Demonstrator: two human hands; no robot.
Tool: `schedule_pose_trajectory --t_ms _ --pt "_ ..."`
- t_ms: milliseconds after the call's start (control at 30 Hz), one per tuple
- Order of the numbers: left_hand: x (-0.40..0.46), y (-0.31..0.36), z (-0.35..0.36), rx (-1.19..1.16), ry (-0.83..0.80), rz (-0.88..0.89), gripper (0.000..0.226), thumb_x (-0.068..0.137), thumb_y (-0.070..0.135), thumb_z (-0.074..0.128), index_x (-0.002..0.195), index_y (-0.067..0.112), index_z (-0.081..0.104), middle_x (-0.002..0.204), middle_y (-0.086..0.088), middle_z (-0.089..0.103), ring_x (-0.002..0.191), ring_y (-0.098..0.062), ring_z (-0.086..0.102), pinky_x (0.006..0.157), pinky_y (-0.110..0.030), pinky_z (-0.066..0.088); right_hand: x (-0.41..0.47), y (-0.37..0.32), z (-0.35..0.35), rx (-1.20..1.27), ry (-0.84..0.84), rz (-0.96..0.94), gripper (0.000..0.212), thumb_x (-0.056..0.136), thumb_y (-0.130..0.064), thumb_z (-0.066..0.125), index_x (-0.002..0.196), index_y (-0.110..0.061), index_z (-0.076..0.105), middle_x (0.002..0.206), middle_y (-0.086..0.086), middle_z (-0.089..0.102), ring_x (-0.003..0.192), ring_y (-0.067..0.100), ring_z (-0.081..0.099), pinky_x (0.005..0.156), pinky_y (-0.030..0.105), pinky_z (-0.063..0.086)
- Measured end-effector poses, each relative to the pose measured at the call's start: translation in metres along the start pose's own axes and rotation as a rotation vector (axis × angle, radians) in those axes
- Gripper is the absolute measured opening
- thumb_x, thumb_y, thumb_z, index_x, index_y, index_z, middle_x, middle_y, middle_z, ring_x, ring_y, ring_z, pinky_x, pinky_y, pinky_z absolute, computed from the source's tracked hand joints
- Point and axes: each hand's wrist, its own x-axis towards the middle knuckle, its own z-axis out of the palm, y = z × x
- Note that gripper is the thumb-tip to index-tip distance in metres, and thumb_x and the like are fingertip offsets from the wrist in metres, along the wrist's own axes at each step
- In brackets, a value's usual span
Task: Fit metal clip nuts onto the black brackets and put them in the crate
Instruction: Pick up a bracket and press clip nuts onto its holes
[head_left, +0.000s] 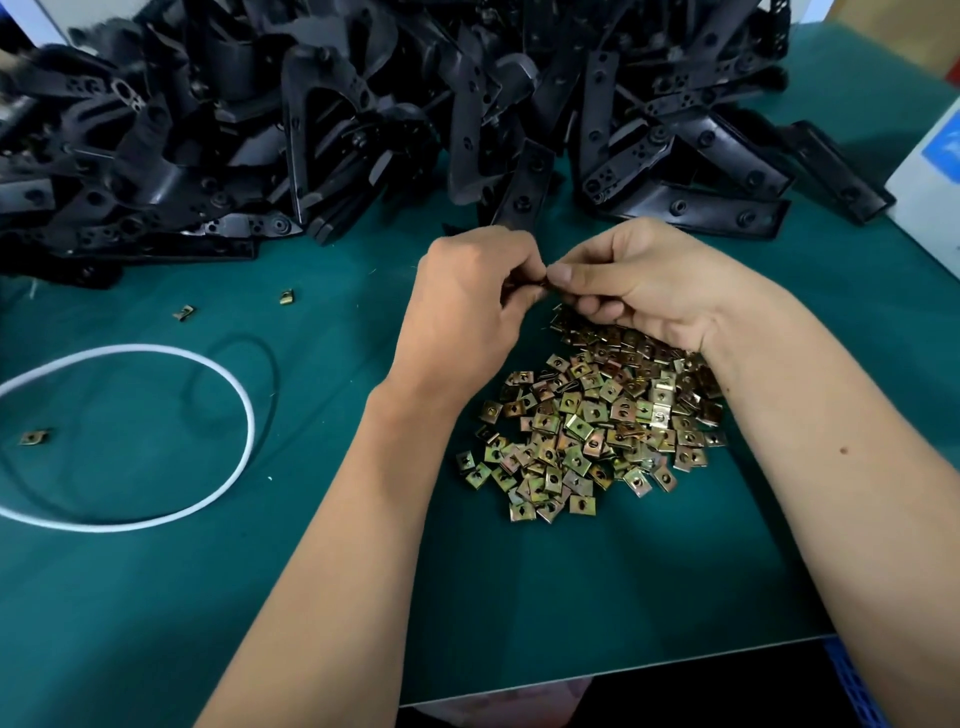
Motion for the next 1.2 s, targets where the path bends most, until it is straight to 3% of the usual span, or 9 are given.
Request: schedule_pose_trajectory --t_ms 233,433,567,700,767,867,933,1000,1200 --pt "0.001 0.005 -0.004 0.001 -0.093 0.024 0.012 0.077 0.004 0.081 0.079 0.011 0.072 0.076 0.006 0.065 0.072 -0.015 0.061 0.064 -0.041 0.052 -0.005 0.0 -0.017 -0.115 -0.131 -0.006 0.022 0.074 -0.018 0.073 0.091 -0.005 0.07 0.062 -0.002 0.064 0.047 0.002 0.05 0.039 0.008 0.037" --pt "0.003 0.007 -0.004 -0.08 -0.017 -0.006 0.009 0.08 0.002 0.08 0.078 0.006 0.072 0.075 0.001 0.067 0.068 -0.016 0.063 0.062 -0.04 0.054 -0.004 -0.001 -0.019 -0.058 -0.122 -0.037 0.019 0.077 -0.019 0.071 0.092 -0.006 0.069 0.063 -0.002 0.062 0.052 0.005 0.047 0.04 0.009 0.035" --pt "0.0 -0.008 -0.013 -0.272 0.085 -0.228 0.009 0.081 0.0 0.081 0.08 0.005 0.073 0.079 0.002 0.072 0.068 -0.012 0.069 0.064 -0.036 0.062 -0.005 -0.004 -0.035 0.064 0.102 -0.094 0.015 0.085 -0.015 0.073 0.096 -0.004 0.073 0.072 0.002 0.065 0.057 0.005 0.053 0.044 0.011 0.041" --pt "0.001 -0.011 -0.008 -0.054 -0.072 -0.168 0.021 0.074 0.012 0.088 0.09 0.018 0.075 0.099 0.008 0.069 0.096 -0.013 0.062 0.084 -0.028 0.052 0.005 0.005 -0.024 0.031 0.287 -0.178 0.009 0.095 0.0 0.068 0.098 -0.007 0.073 0.077 0.004 0.073 0.063 0.009 0.063 0.054 0.016 0.05" --pt "0.002 -0.01 0.0 0.049 0.02 -0.177 0.025 0.075 0.017 0.086 0.095 0.018 0.071 0.107 0.005 0.061 0.102 -0.015 0.055 0.09 -0.025 0.046 0.009 0.007 -0.015 0.044 0.3 -0.222 0.011 0.094 0.003 0.067 0.099 -0.005 0.073 0.081 0.008 0.074 0.066 0.011 0.067 0.057 0.018 0.053" --pt "0.001 -0.012 0.006 0.075 0.214 -0.398 0.04 0.082 0.038 0.08 0.112 0.019 0.062 0.117 0.001 0.053 0.107 -0.019 0.053 0.094 -0.032 0.047 0.01 0.007 -0.01 -0.003 0.318 -0.263 0.014 0.092 0.005 0.07 0.103 -0.002 0.072 0.08 0.011 0.075 0.063 0.013 0.067 0.056 0.02 0.054" --pt "0.003 -0.012 0.01 0.123 0.122 -0.487 0.066 0.08 0.053 0.079 0.131 0.019 0.054 0.129 -0.002 0.053 0.12 -0.023 0.051 0.102 -0.038 0.046 0.011 0.009 -0.006 -0.034 0.33 -0.298 0.014 0.092 0.005 0.07 0.105 0.0 0.072 0.08 0.012 0.075 0.063 0.014 0.067 0.057 0.021 0.055" --pt "0.004 -0.012 0.014 0.17 0.033 -0.485 0.075 0.078 0.054 0.081 0.137 0.019 0.052 0.131 -0.001 0.056 0.124 -0.021 0.051 0.103 -0.037 0.045 0.011 0.01 -0.002 -0.062 0.326 -0.319 0.013 0.091 0.005 0.071 0.103 0.001 0.073 0.082 0.014 0.075 0.064 0.016 0.068 0.058 0.022 0.056" --pt "0.007 -0.013 0.009 0.251 0.199 -0.502 0.013 0.086 0.022 0.072 0.092 0.014 0.064 0.092 0.0 0.065 0.083 -0.023 0.059 0.074 -0.033 0.044 0.009 0.009 0.003 -0.116 0.285 -0.357 0.018 0.088 0.006 0.074 0.104 -0.002 0.074 0.088 0.017 0.077 0.071 0.02 0.074 0.059 0.023 0.057"
